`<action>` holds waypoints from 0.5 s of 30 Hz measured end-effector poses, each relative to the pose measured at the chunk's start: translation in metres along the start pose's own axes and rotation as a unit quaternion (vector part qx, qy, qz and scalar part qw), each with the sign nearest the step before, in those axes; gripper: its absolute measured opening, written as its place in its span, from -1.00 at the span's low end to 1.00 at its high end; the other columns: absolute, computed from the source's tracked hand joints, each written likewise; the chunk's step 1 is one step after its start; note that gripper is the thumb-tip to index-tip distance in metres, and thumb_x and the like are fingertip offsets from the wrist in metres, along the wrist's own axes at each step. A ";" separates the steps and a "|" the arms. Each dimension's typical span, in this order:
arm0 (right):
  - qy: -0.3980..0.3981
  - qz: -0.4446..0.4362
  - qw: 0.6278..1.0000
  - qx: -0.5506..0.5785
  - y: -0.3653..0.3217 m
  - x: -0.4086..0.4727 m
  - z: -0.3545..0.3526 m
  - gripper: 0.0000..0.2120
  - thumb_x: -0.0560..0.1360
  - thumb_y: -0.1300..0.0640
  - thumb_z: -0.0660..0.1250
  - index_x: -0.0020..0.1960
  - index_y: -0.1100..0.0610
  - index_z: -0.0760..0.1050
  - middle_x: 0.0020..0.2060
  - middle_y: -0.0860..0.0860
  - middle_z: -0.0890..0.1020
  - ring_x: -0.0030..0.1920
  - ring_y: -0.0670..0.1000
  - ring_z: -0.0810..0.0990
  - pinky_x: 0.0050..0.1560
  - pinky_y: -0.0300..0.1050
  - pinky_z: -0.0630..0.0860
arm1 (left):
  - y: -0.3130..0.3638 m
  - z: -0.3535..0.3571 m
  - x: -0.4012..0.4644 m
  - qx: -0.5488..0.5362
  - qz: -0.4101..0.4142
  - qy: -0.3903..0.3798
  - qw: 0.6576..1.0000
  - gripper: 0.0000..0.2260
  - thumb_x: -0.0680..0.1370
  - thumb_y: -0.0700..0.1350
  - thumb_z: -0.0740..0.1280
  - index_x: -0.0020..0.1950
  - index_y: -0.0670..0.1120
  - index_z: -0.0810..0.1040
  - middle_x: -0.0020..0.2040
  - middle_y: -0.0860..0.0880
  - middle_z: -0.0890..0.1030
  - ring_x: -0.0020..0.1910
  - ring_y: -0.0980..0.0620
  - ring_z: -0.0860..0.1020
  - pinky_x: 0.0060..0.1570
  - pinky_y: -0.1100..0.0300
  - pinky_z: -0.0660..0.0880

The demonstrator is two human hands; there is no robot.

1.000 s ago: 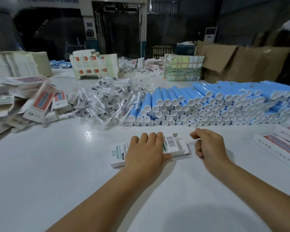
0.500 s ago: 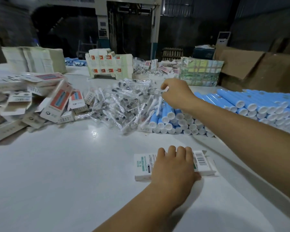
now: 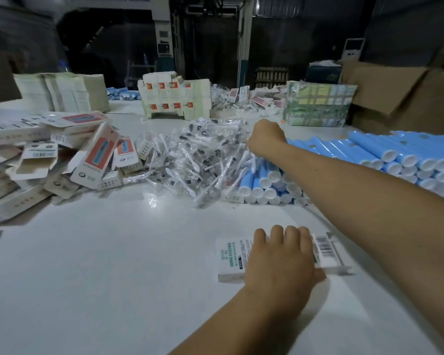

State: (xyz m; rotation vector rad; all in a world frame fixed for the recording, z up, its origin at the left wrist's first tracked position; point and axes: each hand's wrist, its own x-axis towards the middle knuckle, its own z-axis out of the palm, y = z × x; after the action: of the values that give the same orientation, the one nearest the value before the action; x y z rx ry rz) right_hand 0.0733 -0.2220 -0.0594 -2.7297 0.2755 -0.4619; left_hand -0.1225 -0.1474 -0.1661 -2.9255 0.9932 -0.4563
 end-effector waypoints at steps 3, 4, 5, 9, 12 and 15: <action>0.047 0.011 0.981 0.188 0.011 -0.015 -0.027 -0.89 0.48 0.38 0.21 -0.07 0.27 0.50 -0.19 0.18 0.55 -0.31 0.16 0.57 -0.33 0.03 0.60 | -0.001 0.004 0.002 -0.004 0.015 0.030 0.999 -0.43 0.57 0.23 0.13 0.43 -0.13 0.25 0.22 -0.07 0.46 0.15 -0.12 0.42 0.12 -0.02 0.33; 0.058 0.017 0.958 0.280 0.019 -0.024 -0.039 -0.90 0.48 0.38 0.23 -0.09 0.23 0.48 -0.22 0.17 0.54 -0.37 0.12 0.56 -0.37 -0.01 0.60 | -0.002 0.003 0.001 0.001 0.011 0.052 0.999 -0.45 0.57 0.22 0.12 0.42 -0.11 0.26 0.22 -0.06 0.46 0.14 -0.11 0.42 0.11 -0.01 0.34; 0.067 0.025 0.928 0.367 0.028 -0.037 -0.053 -0.89 0.48 0.38 0.25 -0.13 0.20 0.45 -0.29 0.14 0.53 -0.46 0.06 0.53 -0.46 -0.08 0.57 | -0.002 0.004 0.000 -0.006 0.008 0.058 0.998 -0.46 0.58 0.22 0.11 0.42 -0.10 0.25 0.23 -0.06 0.45 0.15 -0.11 0.41 0.11 -0.02 0.32; 0.095 0.046 0.845 0.525 0.089 -0.105 -0.089 -0.91 0.51 0.32 0.32 -0.13 0.17 0.49 -0.50 0.04 0.57 -0.52 -0.02 0.57 -0.47 -0.18 0.54 | -0.004 0.004 0.002 -0.016 0.003 0.045 0.999 -0.42 0.58 0.26 0.05 0.46 -0.07 0.12 0.30 -0.04 0.37 0.21 -0.11 0.34 0.13 -0.02 0.24; 0.120 0.114 0.794 0.584 0.141 -0.159 -0.081 -0.93 0.51 0.34 0.32 -0.07 0.20 0.50 -0.47 0.07 0.58 -0.48 0.01 0.60 -0.45 -0.18 0.55 | -0.005 0.005 0.004 -0.022 -0.021 0.053 0.998 -0.39 0.55 0.32 0.01 0.46 -0.03 0.12 0.32 0.01 0.37 0.21 -0.07 0.34 0.13 0.02 0.23; 0.129 0.196 0.747 0.622 0.172 -0.191 -0.055 -0.90 0.50 0.37 0.31 -0.01 0.25 0.46 -0.48 0.12 0.59 -0.48 0.01 0.60 -0.43 -0.19 0.56 | -0.006 0.001 0.004 -0.018 -0.035 0.052 0.998 -0.32 0.49 0.35 -0.19 0.48 -0.02 0.11 0.35 0.02 0.36 0.23 -0.05 0.34 0.14 0.03 0.24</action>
State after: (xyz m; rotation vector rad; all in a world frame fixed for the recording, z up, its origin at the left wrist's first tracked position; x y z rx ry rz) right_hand -0.1456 -0.3502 -0.1292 -1.2424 0.4006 -0.5946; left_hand -0.1158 -0.1456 -0.1656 -3.0043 0.9192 -0.6047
